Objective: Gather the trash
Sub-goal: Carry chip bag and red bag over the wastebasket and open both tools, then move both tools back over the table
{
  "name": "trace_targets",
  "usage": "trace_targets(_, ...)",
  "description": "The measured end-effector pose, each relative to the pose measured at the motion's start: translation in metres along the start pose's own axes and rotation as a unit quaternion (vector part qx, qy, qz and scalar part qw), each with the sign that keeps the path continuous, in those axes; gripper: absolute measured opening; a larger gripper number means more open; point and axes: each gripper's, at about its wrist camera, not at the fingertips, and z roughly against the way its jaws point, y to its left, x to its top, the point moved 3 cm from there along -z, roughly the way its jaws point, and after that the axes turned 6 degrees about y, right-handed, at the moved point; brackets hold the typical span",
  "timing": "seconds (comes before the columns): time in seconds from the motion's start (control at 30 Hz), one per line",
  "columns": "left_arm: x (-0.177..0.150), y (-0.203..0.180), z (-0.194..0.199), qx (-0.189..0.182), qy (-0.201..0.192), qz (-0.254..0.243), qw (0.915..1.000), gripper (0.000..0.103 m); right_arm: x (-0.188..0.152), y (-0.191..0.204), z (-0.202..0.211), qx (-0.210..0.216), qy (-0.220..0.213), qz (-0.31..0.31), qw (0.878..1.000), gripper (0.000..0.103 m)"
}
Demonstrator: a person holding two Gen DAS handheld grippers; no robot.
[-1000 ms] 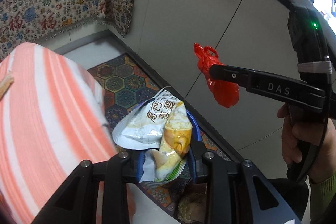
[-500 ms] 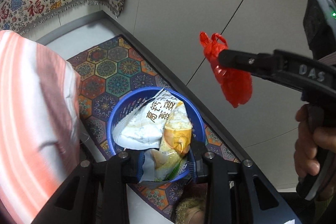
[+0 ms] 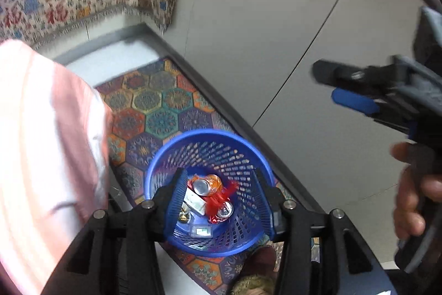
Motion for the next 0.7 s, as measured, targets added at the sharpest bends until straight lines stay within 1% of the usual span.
trace_targets(0.03, -0.002, -0.002, 0.013, 0.004, -0.016, -0.006, 0.9998, 0.048, 0.0, 0.002, 0.002, -0.01, -0.003, 0.005, 1.0, 0.089)
trace_targets(0.1, -0.011, -0.005, 0.042, 0.012, -0.049, -0.018, 0.9985, 0.048, 0.0, 0.008, 0.006, -0.031, -0.015, 0.02, 0.999, 0.101)
trace_targets(0.13, -0.018, -0.005, 0.056, 0.019, -0.06, -0.022, 0.9978, 0.049, 0.001, 0.011, 0.007, -0.039, -0.02, 0.028, 0.999, 0.101)
trace_targets(0.2, -0.034, -0.001, 0.082, 0.026, -0.071, -0.024, 0.9969, 0.052, 0.001, 0.022, 0.011, -0.061, -0.031, 0.051, 0.996, 0.101)
trace_targets(0.27, -0.054, 0.009, 0.106, 0.035, -0.073, -0.018, 0.9966, 0.055, -0.004, 0.036, 0.016, -0.082, -0.046, 0.079, 0.992, 0.102)
trace_targets(0.33, -0.074, 0.022, 0.126, 0.046, -0.068, -0.005, 0.9966, 0.058, -0.011, 0.054, 0.021, -0.09, -0.061, 0.106, 0.988, 0.102)
trace_targets(0.37, -0.085, 0.029, 0.137, 0.053, -0.068, 0.004, 0.9963, 0.061, -0.017, 0.067, 0.023, -0.091, -0.068, 0.124, 0.986, 0.102)
trace_targets(0.43, -0.11, 0.049, 0.158, 0.073, -0.067, 0.027, 0.9947, 0.063, -0.031, 0.097, 0.023, -0.085, -0.073, 0.157, 0.981, 0.102)
trace_targets(0.53, -0.144, 0.083, 0.184, 0.12, -0.076, 0.063, 0.9879, 0.063, -0.054, 0.146, 0.02, -0.055, -0.066, 0.201, 0.976, 0.102)
trace_targets(0.63, -0.175, 0.118, 0.208, 0.165, -0.077, 0.091, 0.9792, 0.063, -0.081, 0.197, 0.012, -0.021, -0.049, 0.232, 0.971, 0.102)
trace_targets(0.7, -0.194, 0.142, 0.222, 0.197, -0.08, 0.112, 0.9709, 0.063, -0.101, 0.23, 0.0, 0.0, -0.028, 0.248, 0.968, 0.102)
